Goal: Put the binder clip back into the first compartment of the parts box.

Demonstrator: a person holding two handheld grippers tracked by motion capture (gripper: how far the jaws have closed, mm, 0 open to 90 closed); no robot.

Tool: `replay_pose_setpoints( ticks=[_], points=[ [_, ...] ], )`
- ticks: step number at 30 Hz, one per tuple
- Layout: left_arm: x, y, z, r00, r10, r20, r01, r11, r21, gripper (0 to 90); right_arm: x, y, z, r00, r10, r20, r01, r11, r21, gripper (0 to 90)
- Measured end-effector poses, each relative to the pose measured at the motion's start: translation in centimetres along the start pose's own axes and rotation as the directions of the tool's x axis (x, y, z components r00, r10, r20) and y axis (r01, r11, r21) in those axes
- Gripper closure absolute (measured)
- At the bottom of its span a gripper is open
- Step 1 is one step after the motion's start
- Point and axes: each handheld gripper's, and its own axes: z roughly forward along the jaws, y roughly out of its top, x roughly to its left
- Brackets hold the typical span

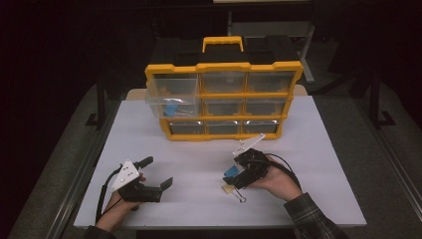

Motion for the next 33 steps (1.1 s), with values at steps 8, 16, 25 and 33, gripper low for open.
replay_pose_setpoints(
  ticks=[8, 16, 25, 33],
  points=[
    [0.0, 0.0, 0.0, 1.0000, -0.002, -0.002, 0.002, 1.0000, 0.001, 0.1, 0.5, -0.8, 0.6, 0.9993, 0.028, -0.026, -0.028, 0.999, 0.018, 31.7],
    [0.0, 0.0, 0.0, 1.0000, -0.005, -0.003, 0.005, 1.0000, 0.000, 0.1, 0.8, -1.2, 0.9, 0.9993, 0.026, -0.025, -0.026, 0.999, 0.030, 36.9],
    [0.0, 0.0, -0.1, 1.0000, -0.002, 0.000, 0.002, 1.0000, 0.001, 0.1, 1.3, -1.9, 1.8, 0.9985, 0.039, -0.040, -0.036, 0.997, 0.066, 41.0],
    [0.0, 0.0, 0.0, 1.0000, -0.001, 0.001, 0.001, 1.0000, 0.001, 0.1, 1.6, -1.8, 2.3, 0.9983, 0.030, -0.050, -0.026, 0.997, 0.074, 41.8]
  ],
)
